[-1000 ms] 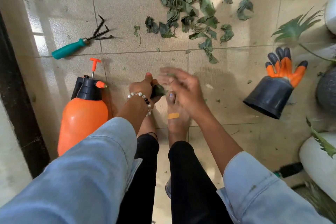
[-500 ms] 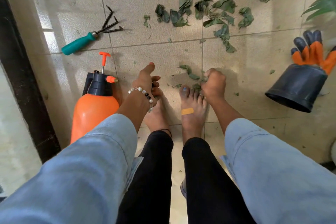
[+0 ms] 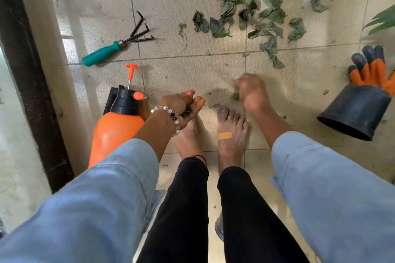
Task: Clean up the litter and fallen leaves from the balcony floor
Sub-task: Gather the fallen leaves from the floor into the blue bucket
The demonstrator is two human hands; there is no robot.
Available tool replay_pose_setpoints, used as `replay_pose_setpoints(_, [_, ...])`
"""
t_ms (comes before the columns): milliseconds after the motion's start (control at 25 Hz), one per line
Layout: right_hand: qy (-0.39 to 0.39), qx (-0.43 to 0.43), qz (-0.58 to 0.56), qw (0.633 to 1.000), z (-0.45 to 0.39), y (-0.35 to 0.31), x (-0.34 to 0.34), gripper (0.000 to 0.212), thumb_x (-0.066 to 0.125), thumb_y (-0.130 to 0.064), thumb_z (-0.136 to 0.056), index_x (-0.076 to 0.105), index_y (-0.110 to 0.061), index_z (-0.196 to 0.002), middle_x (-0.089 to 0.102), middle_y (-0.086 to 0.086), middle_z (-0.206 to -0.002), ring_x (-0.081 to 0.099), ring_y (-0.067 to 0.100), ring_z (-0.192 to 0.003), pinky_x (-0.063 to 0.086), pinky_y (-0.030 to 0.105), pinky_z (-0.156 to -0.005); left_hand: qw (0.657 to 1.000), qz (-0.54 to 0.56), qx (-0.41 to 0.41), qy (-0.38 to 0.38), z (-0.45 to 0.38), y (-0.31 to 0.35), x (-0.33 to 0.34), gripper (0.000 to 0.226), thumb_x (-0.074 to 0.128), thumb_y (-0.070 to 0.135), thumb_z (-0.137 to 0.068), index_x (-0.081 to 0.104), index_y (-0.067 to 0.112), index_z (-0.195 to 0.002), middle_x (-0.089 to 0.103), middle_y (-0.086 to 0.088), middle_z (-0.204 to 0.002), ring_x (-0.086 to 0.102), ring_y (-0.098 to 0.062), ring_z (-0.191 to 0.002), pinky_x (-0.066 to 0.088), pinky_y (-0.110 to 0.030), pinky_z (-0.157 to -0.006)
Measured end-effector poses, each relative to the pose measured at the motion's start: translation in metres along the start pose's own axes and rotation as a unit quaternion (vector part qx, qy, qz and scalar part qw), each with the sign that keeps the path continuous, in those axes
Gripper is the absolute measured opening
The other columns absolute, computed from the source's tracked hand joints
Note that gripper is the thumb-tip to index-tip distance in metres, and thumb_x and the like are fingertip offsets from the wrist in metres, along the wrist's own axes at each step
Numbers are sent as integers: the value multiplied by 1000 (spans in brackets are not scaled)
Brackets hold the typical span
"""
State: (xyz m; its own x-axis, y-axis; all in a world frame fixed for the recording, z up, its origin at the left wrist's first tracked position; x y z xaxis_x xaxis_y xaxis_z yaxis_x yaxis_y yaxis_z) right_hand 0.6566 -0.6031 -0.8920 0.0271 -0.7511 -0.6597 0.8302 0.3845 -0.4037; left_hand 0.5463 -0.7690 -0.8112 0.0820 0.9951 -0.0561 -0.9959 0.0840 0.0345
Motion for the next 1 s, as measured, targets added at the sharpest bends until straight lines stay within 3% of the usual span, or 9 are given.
replay_pose_setpoints(120, [131, 121, -273, 945, 16, 1, -46, 17, 74, 5, -74, 74, -1, -91, 71, 17, -96, 69, 27, -83, 59, 31, -70, 996, -81, 34, 10, 15, 0, 2, 19, 58, 20, -96, 62, 4, -87, 64, -12, -77, 44, -4, -34, 32, -13, -31])
replay_pose_setpoints(320, [19, 94, -491, 866, 75, -68, -70, 36, 71, 13, -73, 59, -16, -90, 72, 11, -91, 71, 19, -79, 59, 35, -69, 991, -115, 47, 45, 38, -5, 48, 68, 43, 69, -88, 63, 4, -81, 59, -7, -65, 40, -12, -43, 32, -16, -39])
replay_pose_setpoints(480, [84, -78, -264, 958, 101, -115, -95, 19, 62, 7, -77, 67, -6, -90, 70, 7, -80, 66, 18, -73, 54, 31, -67, 998, -58, -16, -6, 69, 1, 88, 78, 50, 79, -74, 66, 5, -94, 68, -7, -80, 67, -23, -75, 53, -32, -70])
replay_pose_setpoints(600, [-18, -203, -53, 978, 94, -127, -121, 20, 55, -4, -83, 68, -8, -97, 68, 9, -104, 54, 24, -110, 43, 37, -91, 999, -50, -21, 7, 81, 19, 97, 58, 53, 62, -87, 66, 7, -100, 70, -9, -90, 66, -23, -83, 53, -33, -73])
replay_pose_setpoints(680, [-71, -255, 105, 958, 84, -123, -139, 17, 53, -13, -90, 65, -21, -99, 42, -2, -147, 19, 24, -141, 14, 49, -109, 998, -51, 12, 40, 83, 37, 105, 45, 57, 54, -89, 67, 10, -94, 68, -4, -76, 63, -19, -66, 53, -29, -62])
replay_pose_setpoints(760, [-120, -230, 121, 958, 65, -113, -157, 14, 54, -17, -93, 65, -26, -91, 3, -10, -161, -4, 28, -145, 3, 57, -113, 994, -70, 52, 66, 81, 54, 116, 40, 59, 48, -90, 62, 10, -76, 65, -4, -62, 59, -17, -47, 49, -25, -45])
replay_pose_setpoints(840, [-179, -153, -102, 966, 45, -104, -166, 19, 57, -12, -93, 71, -21, -103, 11, -4, -160, 12, 23, -144, 18, 36, -116, 986, -125, 83, 79, 77, 66, 132, 42, 59, 48, -90, 59, 9, -74, 63, -5, -62, 56, -17, -40, 45, -21, -37])
replay_pose_setpoints(920, [-181, -91, -386, 900, 32, -95, -162, 29, 63, -4, -88, 67, -8, -116, 42, 6, -147, 41, 15, -130, 40, 11, -98, 965, -199, 126, 114, 71, 74, 149, 45, 63, 50, -87, 63, 5, -84, 62, -5, -65, 58, -18, -48, 49, -23, -44])
replay_pose_setpoints(1000, [-83, 5, -566, 820, 21, -74, -149, 26, 67, -5, -84, 69, -10, -110, 61, 2, -126, 59, 14, -111, 51, 18, -85, 956, -228, 153, 104, 57, 81, 168, 43, 63, 48, -88, 60, 5, -84, 60, -5, -66, 60, -14, -44, 52, -23, -46])
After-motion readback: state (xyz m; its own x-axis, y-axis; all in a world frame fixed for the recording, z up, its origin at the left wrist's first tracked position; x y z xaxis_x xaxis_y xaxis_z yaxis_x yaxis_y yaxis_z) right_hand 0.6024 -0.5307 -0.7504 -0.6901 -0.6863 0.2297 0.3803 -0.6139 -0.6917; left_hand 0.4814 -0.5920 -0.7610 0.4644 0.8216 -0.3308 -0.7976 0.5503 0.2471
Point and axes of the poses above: each hand's wrist, its own z-axis away from the middle knuckle, its own x-axis out of the palm, y = z × x, the point moved 2 cm from there along -z, towards the middle knuckle
